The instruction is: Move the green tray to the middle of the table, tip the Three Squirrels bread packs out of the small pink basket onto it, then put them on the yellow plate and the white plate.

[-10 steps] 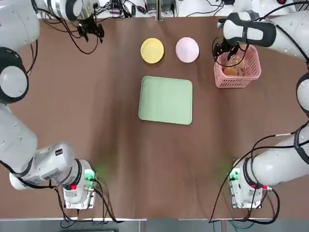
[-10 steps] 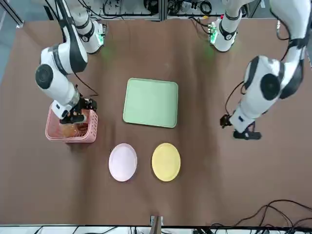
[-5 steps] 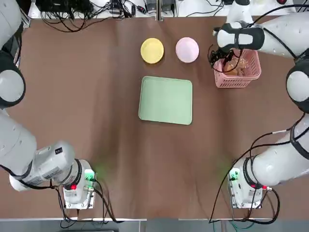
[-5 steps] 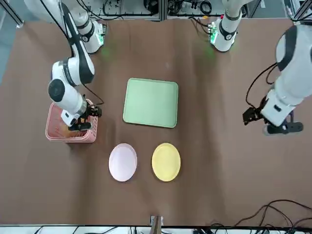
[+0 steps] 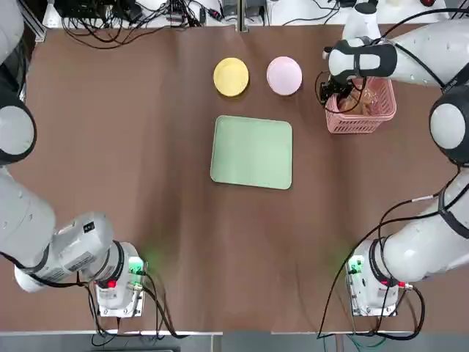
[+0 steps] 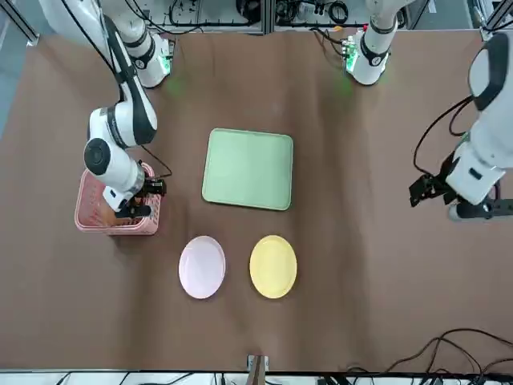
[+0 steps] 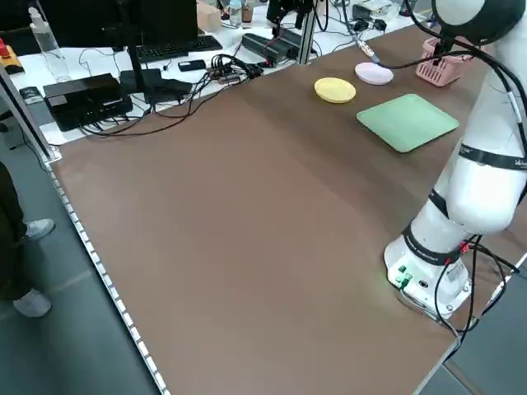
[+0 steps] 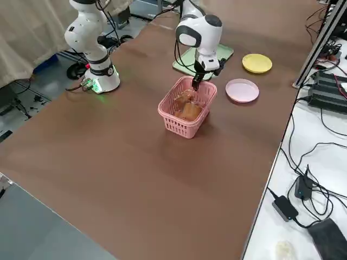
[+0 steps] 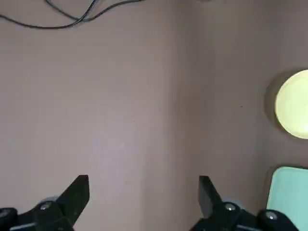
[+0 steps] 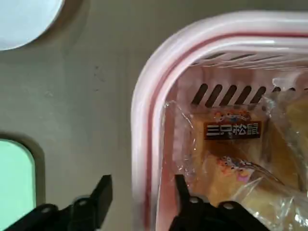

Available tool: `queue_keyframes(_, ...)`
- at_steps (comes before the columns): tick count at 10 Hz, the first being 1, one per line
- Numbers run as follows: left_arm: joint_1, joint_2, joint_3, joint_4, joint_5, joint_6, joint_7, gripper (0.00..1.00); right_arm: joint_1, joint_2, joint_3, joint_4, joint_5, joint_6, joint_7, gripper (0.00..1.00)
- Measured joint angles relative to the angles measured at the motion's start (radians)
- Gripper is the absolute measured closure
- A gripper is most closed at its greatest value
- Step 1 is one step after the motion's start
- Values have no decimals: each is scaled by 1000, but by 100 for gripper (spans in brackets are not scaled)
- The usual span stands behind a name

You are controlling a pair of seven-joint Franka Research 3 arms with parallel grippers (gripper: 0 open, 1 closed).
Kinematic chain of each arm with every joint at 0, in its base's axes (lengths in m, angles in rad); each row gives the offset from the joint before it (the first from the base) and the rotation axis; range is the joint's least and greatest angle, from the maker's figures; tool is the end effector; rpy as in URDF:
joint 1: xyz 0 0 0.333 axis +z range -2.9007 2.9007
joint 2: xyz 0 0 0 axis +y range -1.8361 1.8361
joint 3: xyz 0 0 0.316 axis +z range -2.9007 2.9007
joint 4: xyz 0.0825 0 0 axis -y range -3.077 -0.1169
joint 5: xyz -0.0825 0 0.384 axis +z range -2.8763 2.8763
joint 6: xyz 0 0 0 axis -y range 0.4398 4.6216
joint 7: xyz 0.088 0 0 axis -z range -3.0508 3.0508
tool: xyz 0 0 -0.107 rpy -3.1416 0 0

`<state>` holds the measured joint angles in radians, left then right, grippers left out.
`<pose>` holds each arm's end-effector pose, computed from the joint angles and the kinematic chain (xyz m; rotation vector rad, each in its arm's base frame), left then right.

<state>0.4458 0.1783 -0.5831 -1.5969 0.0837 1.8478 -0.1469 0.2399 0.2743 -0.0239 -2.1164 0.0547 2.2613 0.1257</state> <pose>0.6179 -0.0528 0.5485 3.1077 0.0048 0.1541 0.5474 0.1217 0.2730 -3.1227 -0.0831 0.2080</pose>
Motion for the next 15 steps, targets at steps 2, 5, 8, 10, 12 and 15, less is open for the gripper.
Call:
queue_keyframes(2,39,-34,1,1,-37,-43,81,0,0,1,-2,0,0,-1,0,63)
queue_keyframes(5,43,-49,0,1,-67,-53,101,0,-1,1,-4,1,-1,-7,1,93)
queue_keyframes(8,43,-49,0,1,-67,-54,111,0,-1,-11,-5,10,-1,-20,1,93)
queue_keyframes(10,44,-49,1,1,-67,-55,113,0,-2,-57,-7,29,-1,-61,1,93)
queue_keyframes(12,60,-49,2,1,-67,-56,114,0,-4,-111,-8,47,-1,-114,1,93)
queue_keyframes(15,74,-49,1,1,-109,-56,121,0,-3,-182,-3,97,5,-259,1,93)
